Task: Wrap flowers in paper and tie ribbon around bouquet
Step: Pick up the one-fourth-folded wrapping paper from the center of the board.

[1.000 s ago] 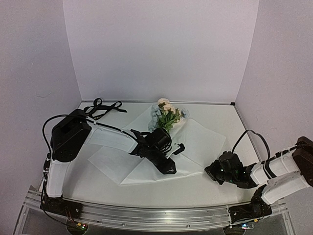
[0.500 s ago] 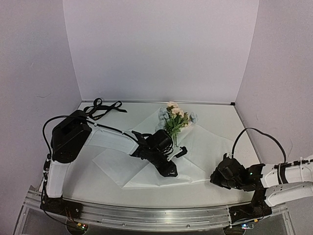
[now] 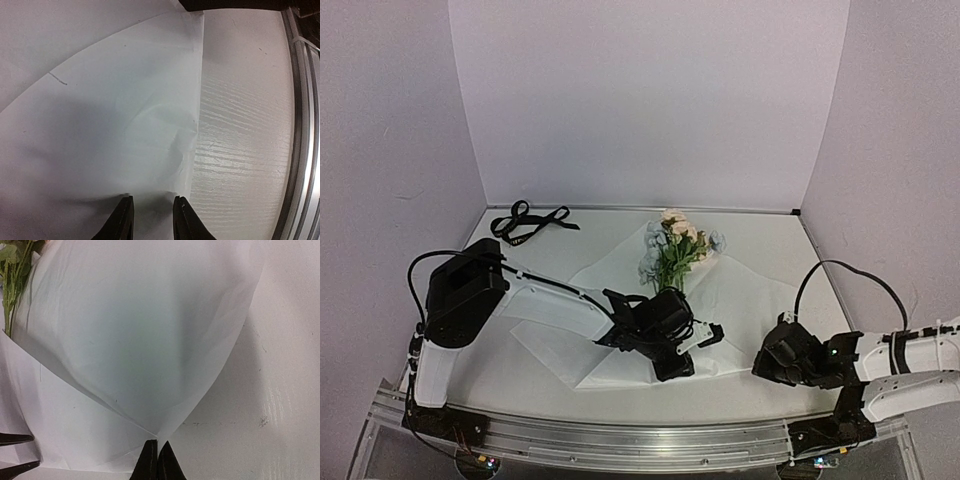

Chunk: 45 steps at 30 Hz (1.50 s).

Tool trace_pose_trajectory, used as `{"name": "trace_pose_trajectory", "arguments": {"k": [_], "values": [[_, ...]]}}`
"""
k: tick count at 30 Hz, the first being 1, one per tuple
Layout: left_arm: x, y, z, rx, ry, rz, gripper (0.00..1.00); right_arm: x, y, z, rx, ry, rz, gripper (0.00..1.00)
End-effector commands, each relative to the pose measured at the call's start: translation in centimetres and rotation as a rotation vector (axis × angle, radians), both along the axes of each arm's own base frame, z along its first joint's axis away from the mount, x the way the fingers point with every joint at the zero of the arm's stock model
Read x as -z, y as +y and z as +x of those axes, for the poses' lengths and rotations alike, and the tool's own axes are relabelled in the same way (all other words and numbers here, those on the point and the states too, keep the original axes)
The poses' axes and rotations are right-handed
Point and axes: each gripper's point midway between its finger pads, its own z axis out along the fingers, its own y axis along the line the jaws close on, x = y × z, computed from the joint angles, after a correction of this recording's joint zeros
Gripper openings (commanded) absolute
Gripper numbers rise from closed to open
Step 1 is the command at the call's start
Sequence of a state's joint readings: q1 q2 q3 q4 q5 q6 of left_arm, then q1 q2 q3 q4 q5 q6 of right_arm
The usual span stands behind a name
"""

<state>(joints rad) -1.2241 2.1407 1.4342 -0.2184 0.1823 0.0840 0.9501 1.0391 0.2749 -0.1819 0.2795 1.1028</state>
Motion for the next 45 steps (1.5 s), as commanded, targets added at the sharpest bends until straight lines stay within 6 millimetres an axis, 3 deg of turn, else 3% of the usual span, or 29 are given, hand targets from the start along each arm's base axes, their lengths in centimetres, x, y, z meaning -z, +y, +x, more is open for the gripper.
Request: {"name": "trace_pose_trajectory", "arguments": {"k": [1,18,27,32,38,45], "values": [[-5.9,-2.3,1.9,0.013,-0.154,-0.156,0.29,-1.6,0.5,0.5,-0.007,-0.035,0.011,0.0],[-3.9,-3.9,0.1,0.198,-0.186,-0.231,0.31,-2.1,0.6,-1.1,-0.176,0.021,-0.075,0.0],[-1.6,-3.5,-0.6,0.238,-0.153,-0.192,0.31,-3.1,0.2,-1.7,-0.229,0.037,-0.115,0.0],[-1.1,-3.6,-0.4,0.229,-0.157,-0.179,0.31,-3.3,0.5,-2.1,-0.248,0.053,-0.099,0.0],[1.1,-3.3,-0.8,0.249,-0.137,-0.095,0.3,-4.2,1.3,-2.2,-0.261,0.057,-0.06,0.0],[1.6,-2.9,-0.8,0.234,-0.134,-0.076,0.3,-5.8,1.9,-2.1,-0.299,0.016,-0.043,0.0]]}}
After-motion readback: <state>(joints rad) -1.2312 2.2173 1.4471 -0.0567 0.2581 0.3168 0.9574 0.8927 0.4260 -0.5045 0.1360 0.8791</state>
